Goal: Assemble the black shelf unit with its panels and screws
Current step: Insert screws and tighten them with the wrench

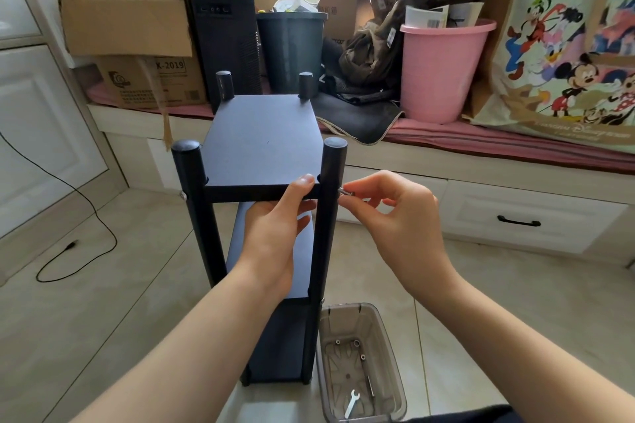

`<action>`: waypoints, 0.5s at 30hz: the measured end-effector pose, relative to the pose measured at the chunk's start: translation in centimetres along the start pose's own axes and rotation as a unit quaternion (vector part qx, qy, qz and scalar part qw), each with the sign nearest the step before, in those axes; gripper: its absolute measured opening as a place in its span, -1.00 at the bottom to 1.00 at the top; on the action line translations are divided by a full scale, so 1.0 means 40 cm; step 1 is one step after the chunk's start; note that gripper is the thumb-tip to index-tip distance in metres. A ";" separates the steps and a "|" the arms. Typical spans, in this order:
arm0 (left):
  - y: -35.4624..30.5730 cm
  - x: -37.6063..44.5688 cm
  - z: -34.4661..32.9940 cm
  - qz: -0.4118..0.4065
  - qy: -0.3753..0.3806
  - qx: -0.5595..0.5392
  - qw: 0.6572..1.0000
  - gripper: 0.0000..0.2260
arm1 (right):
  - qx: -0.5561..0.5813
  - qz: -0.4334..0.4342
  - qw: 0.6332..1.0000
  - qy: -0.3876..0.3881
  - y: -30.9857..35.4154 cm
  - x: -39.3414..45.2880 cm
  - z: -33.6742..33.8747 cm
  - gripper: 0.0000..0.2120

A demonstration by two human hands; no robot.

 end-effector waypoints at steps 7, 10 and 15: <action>-0.001 -0.001 0.000 -0.002 -0.004 -0.003 1.000 -0.67 | -0.044 0.028 0.998 -0.019 0.020 -0.005 -0.002 -0.91; -0.001 -0.002 0.001 0.000 -0.005 -0.009 1.000 -0.70 | -0.037 0.024 0.999 -0.011 0.015 -0.002 -0.002 -0.91; 0.000 -0.001 -0.001 -0.001 -0.002 -0.014 1.000 -0.77 | -0.037 0.028 0.999 -0.019 0.022 -0.008 -0.005 -0.93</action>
Point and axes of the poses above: each hand's wrist, its own x-axis towards the middle knuckle, its own z-axis out of the back of the hand, y = z × x, the point moved 9 cm from there along x, towards the middle knuckle, and after that the axes turned 15 degrees about -z, right-handed, at the moved point
